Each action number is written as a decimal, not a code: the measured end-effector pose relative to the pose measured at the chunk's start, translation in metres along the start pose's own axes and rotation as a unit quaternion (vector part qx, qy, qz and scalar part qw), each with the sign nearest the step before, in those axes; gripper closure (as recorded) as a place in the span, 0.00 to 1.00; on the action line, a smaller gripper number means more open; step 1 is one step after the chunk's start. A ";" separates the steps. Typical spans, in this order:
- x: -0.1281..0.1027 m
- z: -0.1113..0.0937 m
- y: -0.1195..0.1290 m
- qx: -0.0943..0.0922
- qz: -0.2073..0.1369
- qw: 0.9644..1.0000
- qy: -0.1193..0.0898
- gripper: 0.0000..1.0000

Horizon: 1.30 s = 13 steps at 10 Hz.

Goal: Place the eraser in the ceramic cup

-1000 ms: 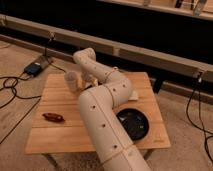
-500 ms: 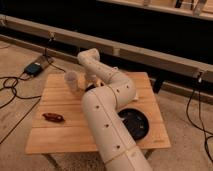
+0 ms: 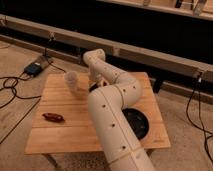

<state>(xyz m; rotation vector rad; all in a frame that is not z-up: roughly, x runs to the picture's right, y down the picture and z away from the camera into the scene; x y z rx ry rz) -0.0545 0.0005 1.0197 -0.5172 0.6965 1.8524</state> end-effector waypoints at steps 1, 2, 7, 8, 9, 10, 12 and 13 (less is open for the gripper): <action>0.000 0.001 -0.002 -0.004 -0.001 1.000 0.001 0.71; 0.001 0.001 -0.003 -0.007 -0.002 1.000 0.002 0.79; 0.008 -0.020 0.000 -0.021 -0.027 0.999 -0.006 1.00; 0.012 -0.030 0.003 -0.025 -0.036 0.999 -0.009 1.00; 0.016 -0.039 0.006 -0.028 -0.044 0.999 -0.011 1.00; 0.024 -0.050 0.010 -0.034 -0.052 0.998 -0.010 1.00; 0.048 -0.073 0.016 -0.047 -0.065 0.997 0.004 1.00; 0.065 -0.089 0.017 -0.059 -0.068 0.996 0.018 1.00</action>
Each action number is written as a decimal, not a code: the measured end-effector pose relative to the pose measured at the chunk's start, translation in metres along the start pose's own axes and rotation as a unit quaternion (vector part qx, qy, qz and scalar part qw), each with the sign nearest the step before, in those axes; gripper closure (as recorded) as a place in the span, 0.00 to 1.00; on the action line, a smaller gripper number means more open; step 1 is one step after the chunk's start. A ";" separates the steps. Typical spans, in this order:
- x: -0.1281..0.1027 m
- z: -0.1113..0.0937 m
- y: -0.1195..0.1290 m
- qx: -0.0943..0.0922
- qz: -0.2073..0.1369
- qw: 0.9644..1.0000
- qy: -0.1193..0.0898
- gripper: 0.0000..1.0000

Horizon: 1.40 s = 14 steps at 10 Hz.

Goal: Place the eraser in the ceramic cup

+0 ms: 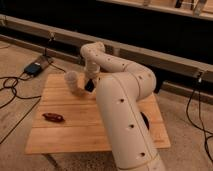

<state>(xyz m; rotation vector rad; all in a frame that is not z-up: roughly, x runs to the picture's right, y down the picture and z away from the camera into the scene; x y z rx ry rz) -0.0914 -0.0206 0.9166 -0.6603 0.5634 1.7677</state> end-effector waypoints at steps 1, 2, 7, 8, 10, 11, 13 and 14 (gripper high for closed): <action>0.015 -0.012 0.005 -0.016 0.001 1.000 0.016 1.00; 0.028 -0.023 0.010 -0.033 0.002 0.999 0.031 1.00; 0.067 -0.073 0.045 -0.150 -0.002 0.983 0.107 1.00; 0.068 -0.077 0.049 -0.171 -0.001 0.977 0.125 1.00; 0.066 -0.083 0.057 -0.203 0.004 0.967 0.152 1.00; 0.063 -0.085 0.060 -0.216 0.005 0.963 0.162 1.00; 0.058 -0.088 0.069 -0.238 0.005 0.954 0.181 1.00; 0.057 -0.089 0.073 -0.243 0.002 0.952 0.185 1.00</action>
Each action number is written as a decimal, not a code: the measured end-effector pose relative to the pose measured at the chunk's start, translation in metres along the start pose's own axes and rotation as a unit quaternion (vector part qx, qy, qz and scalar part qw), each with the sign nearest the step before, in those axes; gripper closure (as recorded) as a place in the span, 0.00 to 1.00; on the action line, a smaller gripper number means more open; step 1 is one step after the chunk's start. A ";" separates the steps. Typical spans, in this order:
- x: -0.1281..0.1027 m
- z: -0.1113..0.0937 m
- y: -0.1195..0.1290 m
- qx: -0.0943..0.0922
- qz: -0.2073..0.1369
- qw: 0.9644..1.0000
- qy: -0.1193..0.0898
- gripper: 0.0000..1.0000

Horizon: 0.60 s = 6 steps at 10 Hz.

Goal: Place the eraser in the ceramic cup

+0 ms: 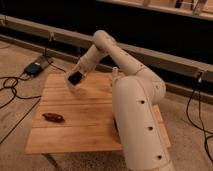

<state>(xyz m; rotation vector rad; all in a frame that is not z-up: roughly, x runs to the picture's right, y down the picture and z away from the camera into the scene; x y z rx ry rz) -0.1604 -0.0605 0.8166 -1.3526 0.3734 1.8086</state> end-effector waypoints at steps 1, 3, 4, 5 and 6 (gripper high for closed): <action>0.000 0.002 0.002 0.000 -0.002 1.000 0.002 1.00; 0.001 0.002 0.002 0.001 -0.002 1.000 0.003 1.00; 0.000 0.001 0.000 0.002 -0.001 1.000 0.003 1.00; 0.001 0.001 0.001 0.001 -0.001 1.000 0.003 1.00; 0.001 0.002 0.001 0.002 -0.002 1.000 0.003 1.00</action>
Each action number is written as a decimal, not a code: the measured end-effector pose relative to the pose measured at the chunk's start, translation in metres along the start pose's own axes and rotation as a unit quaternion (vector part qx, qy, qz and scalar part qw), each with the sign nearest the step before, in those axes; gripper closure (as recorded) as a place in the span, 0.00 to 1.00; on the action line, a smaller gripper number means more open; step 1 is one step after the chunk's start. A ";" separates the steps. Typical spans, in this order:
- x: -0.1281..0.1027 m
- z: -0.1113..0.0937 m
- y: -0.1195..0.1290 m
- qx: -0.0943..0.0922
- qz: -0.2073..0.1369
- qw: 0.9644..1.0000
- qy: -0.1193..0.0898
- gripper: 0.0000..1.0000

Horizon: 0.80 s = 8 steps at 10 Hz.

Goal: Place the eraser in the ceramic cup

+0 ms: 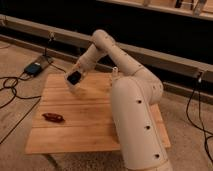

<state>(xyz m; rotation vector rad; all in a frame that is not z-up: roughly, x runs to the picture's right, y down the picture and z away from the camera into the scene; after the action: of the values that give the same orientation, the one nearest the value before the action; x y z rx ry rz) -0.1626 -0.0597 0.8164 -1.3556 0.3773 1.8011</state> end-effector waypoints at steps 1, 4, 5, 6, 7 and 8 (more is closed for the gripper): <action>0.000 0.000 0.000 -0.001 0.000 1.000 0.000 1.00; 0.000 -0.003 0.006 -0.024 0.021 0.999 0.007 1.00; 0.000 -0.004 0.008 -0.030 0.028 0.999 0.010 1.00; -0.001 -0.006 0.011 -0.038 0.034 0.999 0.013 1.00; 0.000 -0.007 0.013 -0.044 0.040 0.998 0.018 1.00; 0.000 -0.009 0.018 -0.059 0.048 0.997 0.027 1.00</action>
<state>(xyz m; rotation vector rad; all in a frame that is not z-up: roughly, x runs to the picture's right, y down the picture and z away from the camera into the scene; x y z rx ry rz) -0.1706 -0.0769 0.8084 -1.4924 0.3758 1.8949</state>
